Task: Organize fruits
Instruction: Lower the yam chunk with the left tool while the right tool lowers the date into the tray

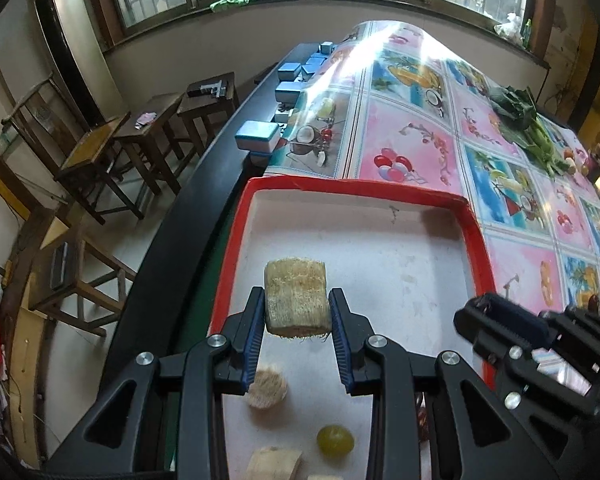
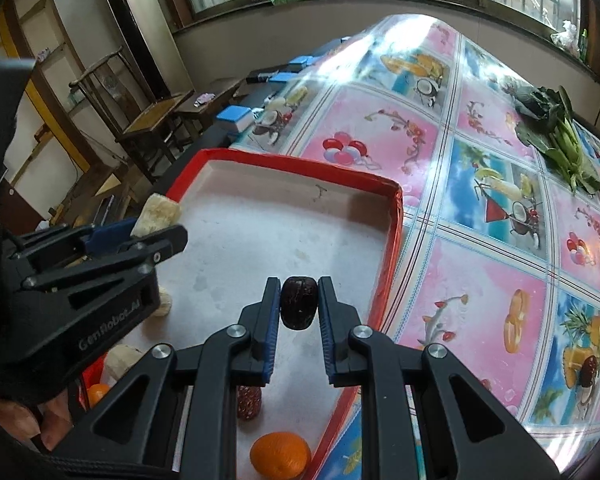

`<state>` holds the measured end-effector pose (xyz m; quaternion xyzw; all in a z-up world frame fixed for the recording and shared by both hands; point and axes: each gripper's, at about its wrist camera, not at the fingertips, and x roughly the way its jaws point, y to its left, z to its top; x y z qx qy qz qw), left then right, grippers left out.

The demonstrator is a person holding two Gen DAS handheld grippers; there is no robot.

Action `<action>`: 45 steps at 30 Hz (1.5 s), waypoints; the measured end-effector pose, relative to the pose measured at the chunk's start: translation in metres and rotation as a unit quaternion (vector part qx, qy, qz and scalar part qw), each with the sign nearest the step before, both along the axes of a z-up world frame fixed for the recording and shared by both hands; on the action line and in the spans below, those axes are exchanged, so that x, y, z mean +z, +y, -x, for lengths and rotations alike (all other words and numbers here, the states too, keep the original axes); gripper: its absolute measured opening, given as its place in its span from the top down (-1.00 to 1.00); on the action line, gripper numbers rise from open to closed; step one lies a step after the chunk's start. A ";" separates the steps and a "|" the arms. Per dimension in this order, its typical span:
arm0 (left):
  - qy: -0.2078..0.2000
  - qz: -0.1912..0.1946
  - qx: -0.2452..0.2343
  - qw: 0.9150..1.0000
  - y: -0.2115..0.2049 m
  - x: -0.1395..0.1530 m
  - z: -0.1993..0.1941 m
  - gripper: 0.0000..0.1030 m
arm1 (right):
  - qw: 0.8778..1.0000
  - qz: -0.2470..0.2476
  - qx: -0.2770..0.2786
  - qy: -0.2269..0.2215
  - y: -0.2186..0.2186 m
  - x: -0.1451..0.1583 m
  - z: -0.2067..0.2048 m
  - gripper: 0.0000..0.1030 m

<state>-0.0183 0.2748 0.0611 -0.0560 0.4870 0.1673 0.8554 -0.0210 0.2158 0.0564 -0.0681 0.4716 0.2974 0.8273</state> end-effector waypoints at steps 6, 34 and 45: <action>0.007 0.000 0.001 1.000 0.004 -0.006 -0.013 0.39 | 1.000 0.012 0.001 0.011 0.006 -0.010 -0.006 0.60; 0.024 0.007 -0.004 1.000 0.009 -0.031 -0.031 0.39 | 0.999 0.022 -0.006 0.028 0.006 -0.024 -0.017 0.60; 0.029 0.006 -0.004 1.000 0.011 -0.034 -0.035 0.39 | 0.999 0.027 -0.004 0.031 0.007 -0.027 -0.018 0.60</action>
